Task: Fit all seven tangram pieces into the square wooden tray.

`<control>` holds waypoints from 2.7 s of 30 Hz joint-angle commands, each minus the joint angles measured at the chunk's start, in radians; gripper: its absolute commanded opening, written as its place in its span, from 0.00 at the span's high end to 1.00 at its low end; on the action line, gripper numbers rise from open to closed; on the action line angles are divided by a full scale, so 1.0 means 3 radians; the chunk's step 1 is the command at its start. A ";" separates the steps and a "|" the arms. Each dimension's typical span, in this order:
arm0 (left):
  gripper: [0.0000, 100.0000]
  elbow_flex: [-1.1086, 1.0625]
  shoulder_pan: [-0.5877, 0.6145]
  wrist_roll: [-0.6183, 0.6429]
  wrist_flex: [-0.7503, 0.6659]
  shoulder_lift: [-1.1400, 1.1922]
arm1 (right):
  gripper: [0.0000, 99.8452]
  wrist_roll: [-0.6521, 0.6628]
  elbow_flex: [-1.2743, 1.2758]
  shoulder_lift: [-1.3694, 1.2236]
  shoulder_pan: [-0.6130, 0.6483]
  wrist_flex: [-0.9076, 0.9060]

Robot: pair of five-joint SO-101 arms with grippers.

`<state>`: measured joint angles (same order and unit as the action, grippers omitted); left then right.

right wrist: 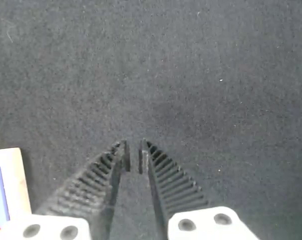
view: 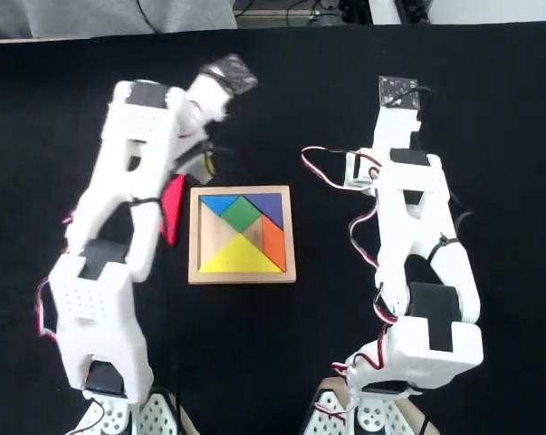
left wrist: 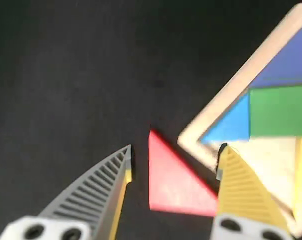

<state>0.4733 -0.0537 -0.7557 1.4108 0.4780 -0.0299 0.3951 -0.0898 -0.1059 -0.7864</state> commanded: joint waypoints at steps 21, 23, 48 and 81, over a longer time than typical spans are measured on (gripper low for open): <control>0.73 -0.0120 0.0627 0.2716 0.0604 0.0358 | 0.95 -0.0020 -0.0043 0.0182 -0.0031 0.0046; 0.73 -0.0315 0.0606 0.2859 0.0573 0.0358 | 0.95 -0.0020 -0.0043 0.0182 -0.0031 0.0046; 0.84 -0.1977 0.1435 0.1263 -0.0711 -0.0414 | 0.95 -0.0020 -0.0038 0.0182 -0.0031 0.0031; 0.84 -0.0437 0.1092 0.2046 -0.0133 0.0481 | 0.95 0.0020 -0.0033 0.0182 -0.0031 0.0026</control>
<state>0.3383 0.2839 -0.0990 1.2973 0.6283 -0.0299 0.3951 -0.0898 -0.1059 -0.7864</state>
